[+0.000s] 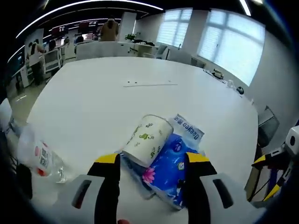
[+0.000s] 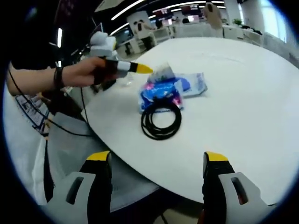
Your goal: Arrange the tabletop items into an orderly group along one side of the table until the central work area is clear of visible clutter.
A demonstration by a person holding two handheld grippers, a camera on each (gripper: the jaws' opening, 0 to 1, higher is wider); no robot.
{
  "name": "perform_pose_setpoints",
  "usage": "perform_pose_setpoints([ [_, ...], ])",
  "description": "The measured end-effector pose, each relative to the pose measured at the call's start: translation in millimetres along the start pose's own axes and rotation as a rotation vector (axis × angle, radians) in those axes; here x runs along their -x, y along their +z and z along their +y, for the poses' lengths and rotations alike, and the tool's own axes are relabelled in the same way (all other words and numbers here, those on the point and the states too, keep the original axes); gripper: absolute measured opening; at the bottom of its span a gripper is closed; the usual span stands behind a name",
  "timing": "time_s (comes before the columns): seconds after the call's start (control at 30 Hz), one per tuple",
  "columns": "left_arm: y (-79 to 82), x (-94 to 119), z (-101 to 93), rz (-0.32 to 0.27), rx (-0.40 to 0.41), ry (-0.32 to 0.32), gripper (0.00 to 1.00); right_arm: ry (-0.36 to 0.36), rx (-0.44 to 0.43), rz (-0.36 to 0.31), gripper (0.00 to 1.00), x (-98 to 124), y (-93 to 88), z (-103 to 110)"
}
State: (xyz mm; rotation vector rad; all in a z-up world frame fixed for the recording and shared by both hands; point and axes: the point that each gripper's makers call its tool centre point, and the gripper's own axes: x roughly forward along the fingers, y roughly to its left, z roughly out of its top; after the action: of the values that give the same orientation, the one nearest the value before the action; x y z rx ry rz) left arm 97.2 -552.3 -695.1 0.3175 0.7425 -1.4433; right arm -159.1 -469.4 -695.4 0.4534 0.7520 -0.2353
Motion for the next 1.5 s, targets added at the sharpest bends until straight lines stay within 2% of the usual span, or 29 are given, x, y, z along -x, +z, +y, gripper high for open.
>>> perform_pose_setpoints([
  [0.07, 0.3, -3, -2.7, 0.001, 0.023, -0.010, 0.54, -0.004, -0.003, 0.003, 0.79, 2, -2.0, -3],
  [0.3, 0.9, -15, 0.0, 0.024, 0.014, -0.010, 0.53, -0.015, -0.018, -0.013, 0.79, 5, 3.4, -8],
  [0.73, 11.7, -37, 5.7, 0.042, -0.055, -0.027, 0.54, -0.020, -0.023, -0.012, 0.79, 8, 3.7, -11],
  [1.0, 3.5, -45, 4.9, 0.078, -0.070, -0.035, 0.55, -0.034, -0.041, -0.011, 0.79, 13, 0.8, -15],
  [1.03, 1.4, -45, 4.5, 0.086, -0.075, -0.035, 0.53, -0.036, -0.040, -0.008, 0.79, 13, 0.1, -15],
  [1.13, -0.9, -42, 6.6, 0.088, -0.083, -0.013, 0.36, -0.040, -0.044, -0.007, 0.79, 14, -0.3, -16],
  [1.5, -0.3, -30, 8.5, 0.068, -0.031, -0.014, 0.35, -0.041, -0.051, -0.008, 0.78, 14, -0.9, -13],
])
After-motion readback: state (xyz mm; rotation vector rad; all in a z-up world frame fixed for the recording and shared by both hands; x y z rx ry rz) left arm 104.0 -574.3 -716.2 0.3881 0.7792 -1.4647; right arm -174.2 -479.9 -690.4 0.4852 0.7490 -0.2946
